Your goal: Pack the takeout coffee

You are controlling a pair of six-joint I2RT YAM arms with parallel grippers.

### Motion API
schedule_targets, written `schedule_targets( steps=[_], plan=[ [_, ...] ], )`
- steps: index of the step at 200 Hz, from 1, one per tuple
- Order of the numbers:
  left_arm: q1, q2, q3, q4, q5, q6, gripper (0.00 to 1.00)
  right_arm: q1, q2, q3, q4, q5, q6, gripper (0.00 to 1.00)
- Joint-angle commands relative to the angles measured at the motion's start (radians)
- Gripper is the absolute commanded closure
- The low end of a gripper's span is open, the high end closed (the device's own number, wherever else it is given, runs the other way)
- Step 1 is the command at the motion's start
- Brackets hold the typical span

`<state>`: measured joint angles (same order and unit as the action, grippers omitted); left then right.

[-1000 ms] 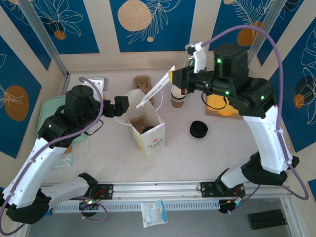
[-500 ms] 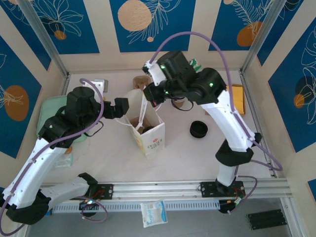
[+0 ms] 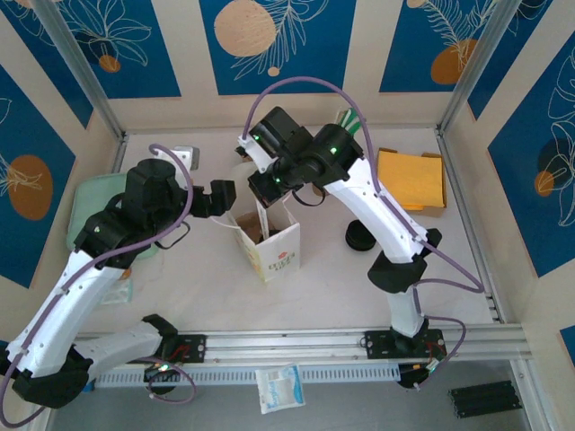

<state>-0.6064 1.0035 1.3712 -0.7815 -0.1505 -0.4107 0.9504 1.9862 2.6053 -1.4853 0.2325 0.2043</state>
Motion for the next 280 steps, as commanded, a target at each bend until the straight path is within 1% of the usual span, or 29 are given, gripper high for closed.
schedule_targets(
  steps=[1, 56, 72, 86, 103, 126, 135, 141, 177, 219, 251, 280],
  plan=[
    [-0.001, -0.007, -0.003, 0.024, 0.012, -0.002, 0.01, 0.016, 0.035, -0.011, 0.008, -0.025, -0.018, 1.00],
    [-0.001, -0.013, -0.008, 0.027, 0.009, 0.000, 0.01, 0.017, 0.104, -0.022, 0.036, -0.046, -0.012, 1.00],
    [-0.001, -0.016, -0.008, 0.027, 0.008, 0.000, 0.01, 0.012, 0.119, -0.035, 0.052, -0.051, -0.012, 0.97],
    [-0.001, -0.019, -0.009, 0.028, 0.006, -0.001, 0.00, 0.003, 0.132, -0.034, 0.055, -0.056, -0.007, 0.90],
    [-0.001, -0.023, -0.012, 0.031, 0.005, -0.003, 0.01, -0.007, 0.138, -0.031, 0.059, -0.058, -0.002, 0.75],
    [-0.001, -0.025, -0.011, 0.036, 0.008, -0.003, 0.01, -0.015, 0.135, -0.012, 0.057, -0.062, 0.001, 0.60],
    [0.000, -0.023, -0.010, 0.037, 0.008, -0.001, 0.00, -0.017, 0.135, -0.003, 0.056, -0.062, 0.002, 0.55],
    [0.000, -0.022, -0.009, 0.037, 0.009, -0.002, 0.01, -0.018, 0.135, 0.003, 0.053, -0.063, 0.004, 0.54],
    [0.000, -0.017, -0.006, 0.041, 0.011, 0.003, 0.01, -0.026, 0.124, 0.021, 0.055, -0.065, 0.013, 0.52],
    [0.000, -0.014, 0.000, 0.039, 0.011, 0.004, 0.01, -0.036, 0.108, 0.019, 0.065, -0.064, 0.021, 0.53],
    [0.000, -0.016, 0.003, 0.038, 0.009, 0.003, 0.01, -0.044, 0.105, -0.002, 0.101, -0.065, 0.031, 0.53],
    [0.000, -0.014, 0.006, 0.039, 0.013, 0.000, 0.01, -0.063, 0.098, -0.041, 0.171, -0.081, 0.045, 0.52]
  ],
)
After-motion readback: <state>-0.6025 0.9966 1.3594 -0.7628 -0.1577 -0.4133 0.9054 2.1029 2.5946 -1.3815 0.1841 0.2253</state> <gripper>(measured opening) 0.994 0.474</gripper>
